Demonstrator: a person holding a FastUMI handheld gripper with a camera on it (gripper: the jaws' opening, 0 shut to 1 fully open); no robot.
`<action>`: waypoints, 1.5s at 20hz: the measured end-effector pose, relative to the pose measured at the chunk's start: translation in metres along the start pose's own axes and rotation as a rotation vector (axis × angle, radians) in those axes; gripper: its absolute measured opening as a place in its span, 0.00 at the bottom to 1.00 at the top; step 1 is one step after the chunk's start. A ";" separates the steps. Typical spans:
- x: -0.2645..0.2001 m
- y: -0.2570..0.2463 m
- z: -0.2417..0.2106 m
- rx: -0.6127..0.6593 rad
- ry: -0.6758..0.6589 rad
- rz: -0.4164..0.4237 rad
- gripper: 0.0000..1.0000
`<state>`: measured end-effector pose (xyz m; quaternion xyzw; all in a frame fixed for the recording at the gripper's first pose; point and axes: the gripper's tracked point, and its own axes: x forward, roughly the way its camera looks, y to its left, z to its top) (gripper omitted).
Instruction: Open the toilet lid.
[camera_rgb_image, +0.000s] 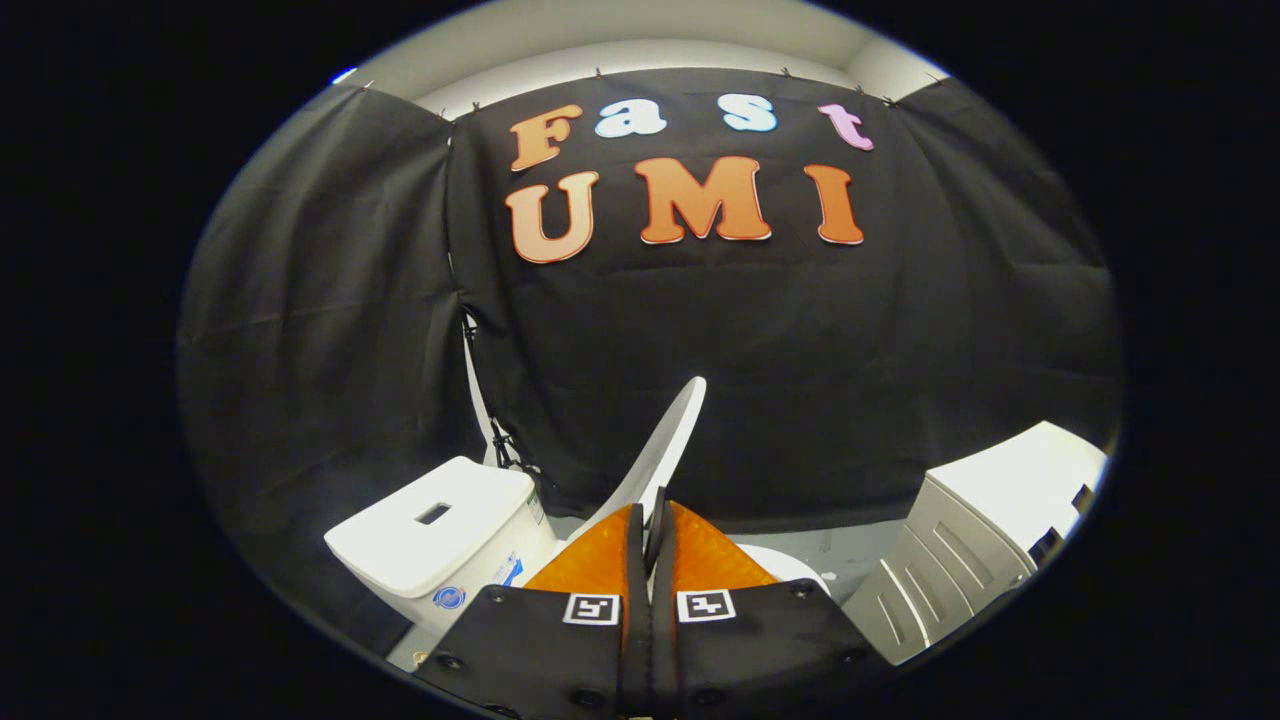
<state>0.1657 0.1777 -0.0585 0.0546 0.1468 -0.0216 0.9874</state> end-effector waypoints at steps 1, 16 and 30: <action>0.000 0.009 0.004 -0.021 -0.006 0.001 0.07; 0.013 0.129 0.038 -0.159 -0.026 0.069 0.08; 0.020 0.242 0.040 -0.234 -0.044 0.146 0.08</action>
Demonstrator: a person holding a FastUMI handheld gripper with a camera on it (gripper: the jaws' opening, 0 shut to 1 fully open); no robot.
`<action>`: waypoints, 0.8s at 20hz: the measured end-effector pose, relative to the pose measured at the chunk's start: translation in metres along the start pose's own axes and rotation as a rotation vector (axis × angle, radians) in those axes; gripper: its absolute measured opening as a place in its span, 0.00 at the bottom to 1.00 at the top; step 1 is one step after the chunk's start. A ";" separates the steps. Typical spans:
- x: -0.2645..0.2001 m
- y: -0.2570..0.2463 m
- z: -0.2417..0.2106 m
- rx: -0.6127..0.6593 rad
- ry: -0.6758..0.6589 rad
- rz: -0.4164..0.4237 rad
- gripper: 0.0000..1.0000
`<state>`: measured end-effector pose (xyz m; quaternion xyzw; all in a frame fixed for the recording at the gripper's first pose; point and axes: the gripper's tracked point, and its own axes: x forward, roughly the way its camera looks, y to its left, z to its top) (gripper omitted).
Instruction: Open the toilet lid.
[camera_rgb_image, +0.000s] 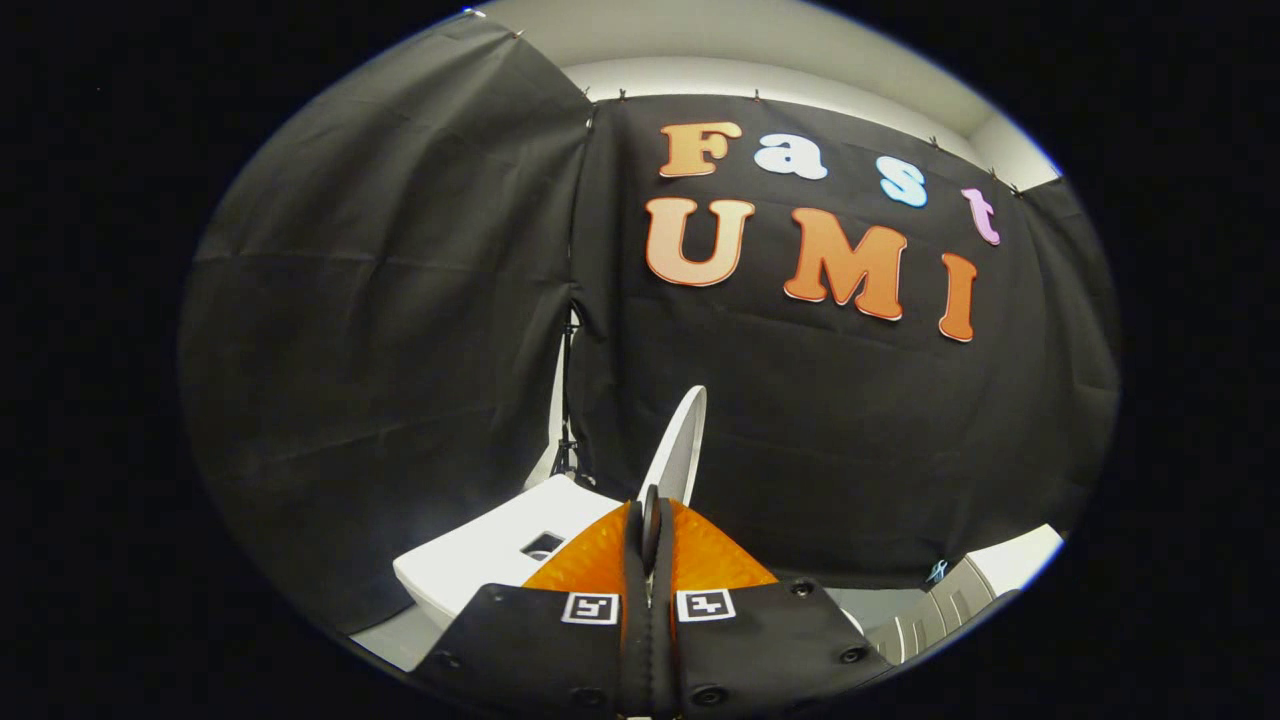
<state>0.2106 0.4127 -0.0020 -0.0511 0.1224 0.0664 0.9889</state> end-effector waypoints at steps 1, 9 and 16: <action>0.003 0.009 0.001 -0.004 0.002 0.007 0.08; 0.019 0.072 0.002 -0.089 0.013 0.055 0.08; 0.023 0.099 0.002 -0.088 0.018 0.091 0.08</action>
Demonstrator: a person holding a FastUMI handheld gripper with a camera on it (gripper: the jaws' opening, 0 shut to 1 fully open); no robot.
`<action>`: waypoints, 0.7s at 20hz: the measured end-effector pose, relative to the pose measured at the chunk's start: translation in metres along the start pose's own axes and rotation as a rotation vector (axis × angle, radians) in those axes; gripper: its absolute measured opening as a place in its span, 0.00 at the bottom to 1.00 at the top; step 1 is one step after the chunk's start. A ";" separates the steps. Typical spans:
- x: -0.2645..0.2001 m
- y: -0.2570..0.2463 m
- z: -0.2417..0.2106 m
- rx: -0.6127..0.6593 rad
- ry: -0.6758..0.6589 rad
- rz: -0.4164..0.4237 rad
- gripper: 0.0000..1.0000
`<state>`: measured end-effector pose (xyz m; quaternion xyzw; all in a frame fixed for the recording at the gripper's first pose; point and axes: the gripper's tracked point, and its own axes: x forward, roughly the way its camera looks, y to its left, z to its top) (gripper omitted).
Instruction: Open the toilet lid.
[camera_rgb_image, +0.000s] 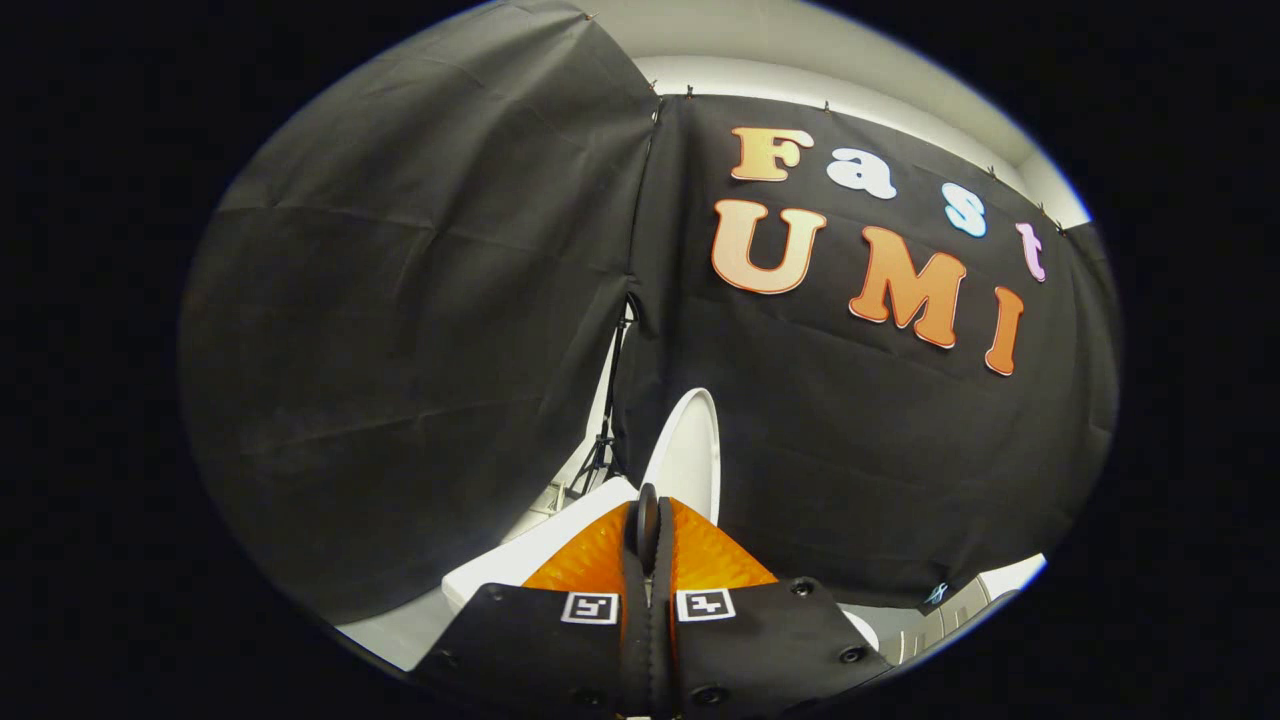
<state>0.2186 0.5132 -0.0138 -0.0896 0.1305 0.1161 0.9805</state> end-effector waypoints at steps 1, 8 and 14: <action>0.001 0.004 -0.001 0.012 0.002 0.012 0.08; 0.004 0.007 0.001 0.023 -0.008 0.002 0.08; 0.004 0.007 -0.009 0.092 0.034 0.033 0.48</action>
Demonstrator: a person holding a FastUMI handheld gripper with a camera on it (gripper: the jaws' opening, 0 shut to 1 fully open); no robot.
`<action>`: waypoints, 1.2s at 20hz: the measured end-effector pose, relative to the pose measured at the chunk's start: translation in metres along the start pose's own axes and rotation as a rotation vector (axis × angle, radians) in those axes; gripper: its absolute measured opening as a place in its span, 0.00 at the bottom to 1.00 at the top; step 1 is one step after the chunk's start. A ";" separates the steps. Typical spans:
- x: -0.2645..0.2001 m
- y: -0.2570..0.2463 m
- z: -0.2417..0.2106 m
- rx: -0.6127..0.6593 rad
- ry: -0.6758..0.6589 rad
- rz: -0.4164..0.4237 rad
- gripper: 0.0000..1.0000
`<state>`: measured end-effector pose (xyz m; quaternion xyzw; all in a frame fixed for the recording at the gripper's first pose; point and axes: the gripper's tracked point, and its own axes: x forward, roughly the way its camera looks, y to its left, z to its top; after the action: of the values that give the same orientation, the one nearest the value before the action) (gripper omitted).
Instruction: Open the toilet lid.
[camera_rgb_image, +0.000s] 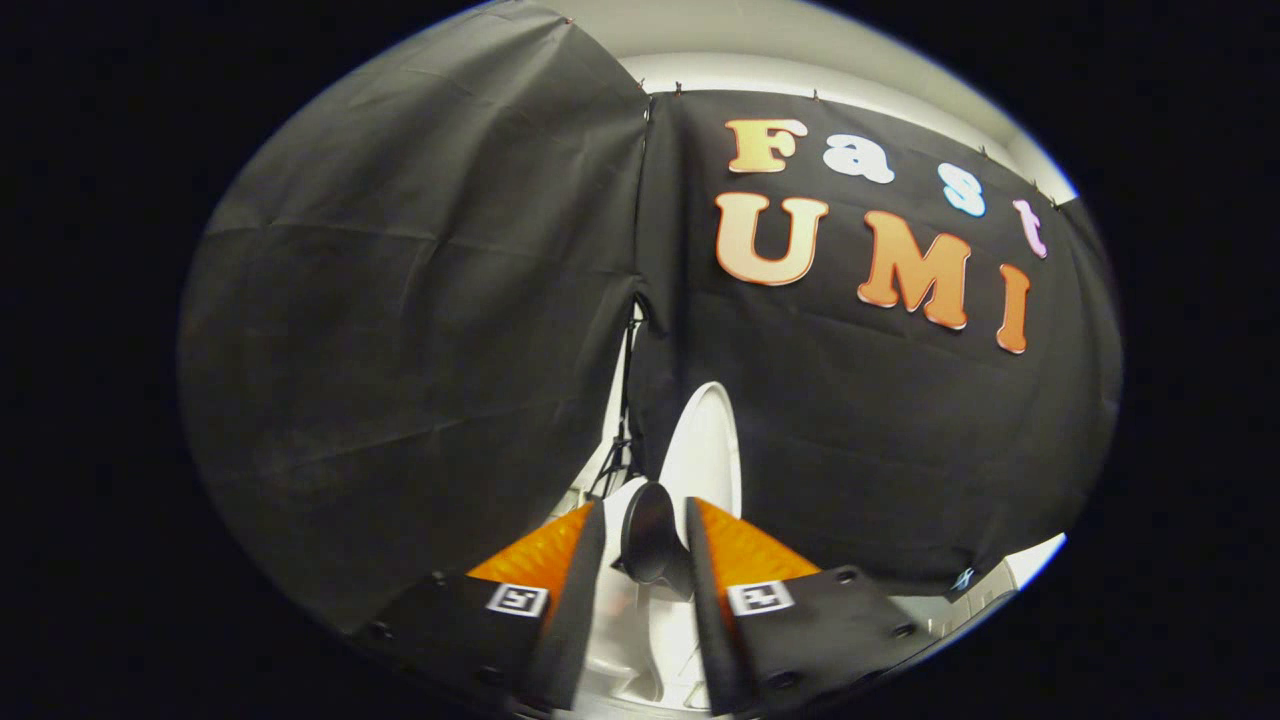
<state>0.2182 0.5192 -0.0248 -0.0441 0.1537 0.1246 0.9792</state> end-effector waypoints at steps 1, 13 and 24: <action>-0.003 -0.002 -0.001 0.026 0.003 0.019 0.61; -0.042 -0.111 0.046 0.159 -0.117 0.111 0.98; -0.085 -0.123 0.080 0.176 -0.246 0.136 1.00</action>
<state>0.1946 0.3909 0.0832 0.0678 0.0456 0.1810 0.9801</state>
